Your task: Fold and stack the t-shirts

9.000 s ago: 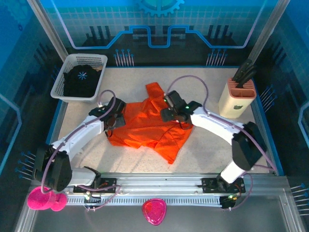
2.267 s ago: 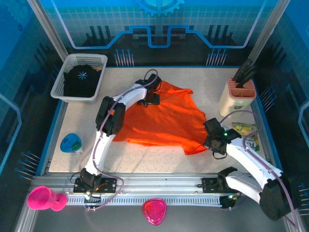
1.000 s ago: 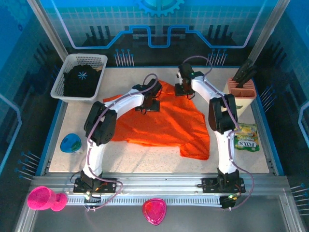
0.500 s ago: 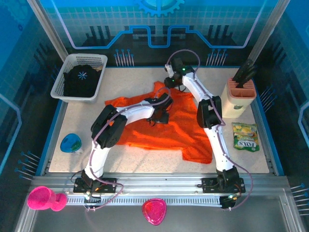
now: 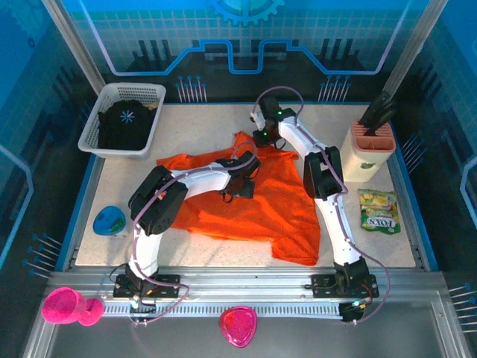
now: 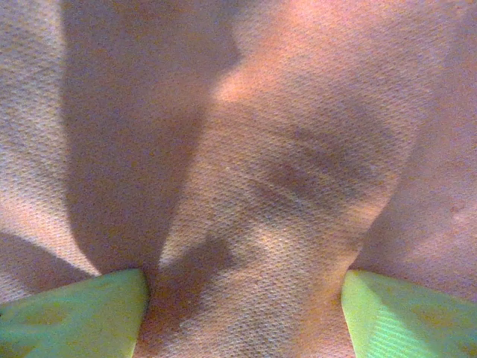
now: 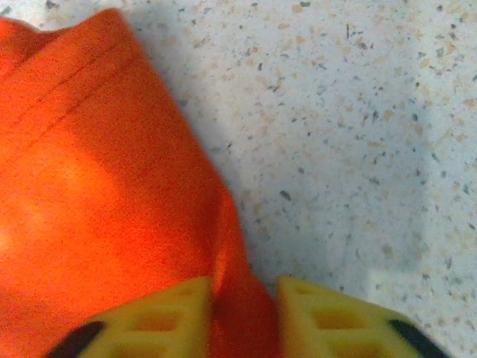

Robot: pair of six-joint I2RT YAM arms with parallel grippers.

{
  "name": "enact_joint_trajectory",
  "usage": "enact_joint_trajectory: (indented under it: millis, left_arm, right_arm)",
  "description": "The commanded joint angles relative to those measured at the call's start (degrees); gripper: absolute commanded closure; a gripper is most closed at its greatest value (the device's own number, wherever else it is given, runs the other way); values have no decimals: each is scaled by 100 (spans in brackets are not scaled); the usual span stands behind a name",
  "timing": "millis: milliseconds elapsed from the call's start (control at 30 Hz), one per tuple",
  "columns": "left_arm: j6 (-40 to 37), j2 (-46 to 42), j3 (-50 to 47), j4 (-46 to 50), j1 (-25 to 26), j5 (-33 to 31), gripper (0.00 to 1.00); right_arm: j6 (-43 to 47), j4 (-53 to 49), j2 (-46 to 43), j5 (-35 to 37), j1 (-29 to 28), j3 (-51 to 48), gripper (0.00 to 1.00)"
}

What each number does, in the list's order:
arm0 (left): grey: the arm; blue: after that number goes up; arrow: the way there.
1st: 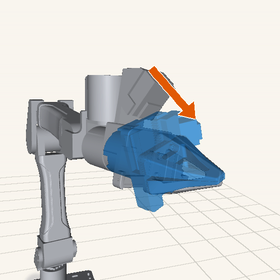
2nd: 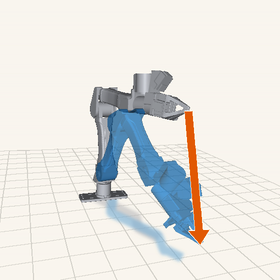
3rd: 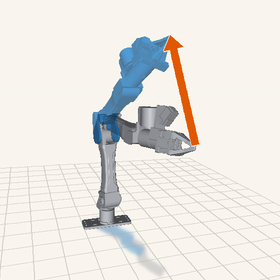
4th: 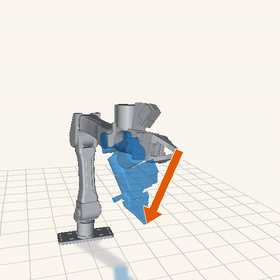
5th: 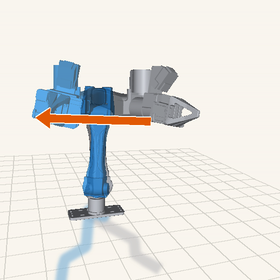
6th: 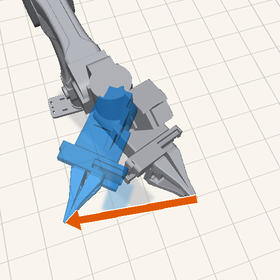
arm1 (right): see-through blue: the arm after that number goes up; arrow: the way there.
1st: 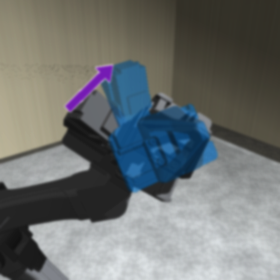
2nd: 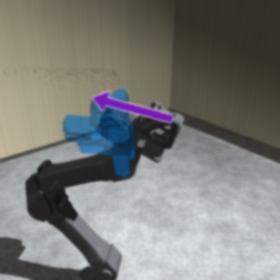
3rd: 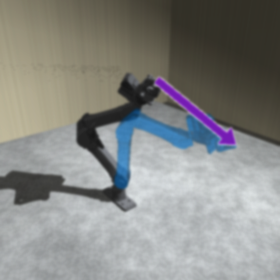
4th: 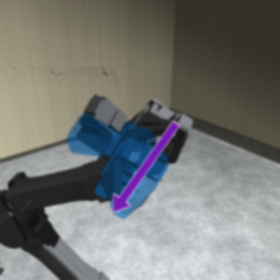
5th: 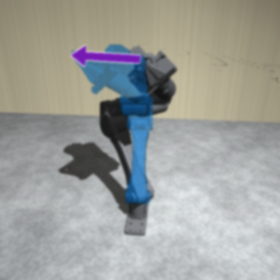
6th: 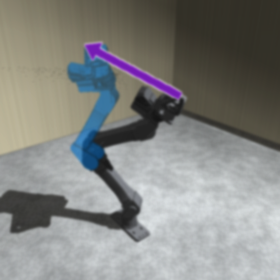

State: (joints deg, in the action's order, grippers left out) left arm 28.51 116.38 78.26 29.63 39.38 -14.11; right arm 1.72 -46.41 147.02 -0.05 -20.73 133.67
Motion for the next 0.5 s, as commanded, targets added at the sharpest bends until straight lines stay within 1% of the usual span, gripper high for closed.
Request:
enact_joint_trajectory:
  millis: [0,100,200,300,367,467]
  left_arm:
    - [6,498,59,401,-10,196,29]
    - [-22,520,127,429,-18,189,29]
    - [-18,537,92,443,-27,189,29]
    - [13,527,-18,430,-35,198,29]
    - [40,509,-126,410,-35,207,29]
    - [101,451,-319,336,-44,210,29]
  right_arm:
    - [-18,2,-406,-145,-53,-121,86]
    - [-55,-26,-407,-92,-53,-122,100]
    - [-157,1,-402,43,-37,-92,100]
    - [-379,18,-370,347,56,84,100]
    - [-654,27,-346,615,179,248,100]
    - [-1324,-27,-254,1029,456,502,100]
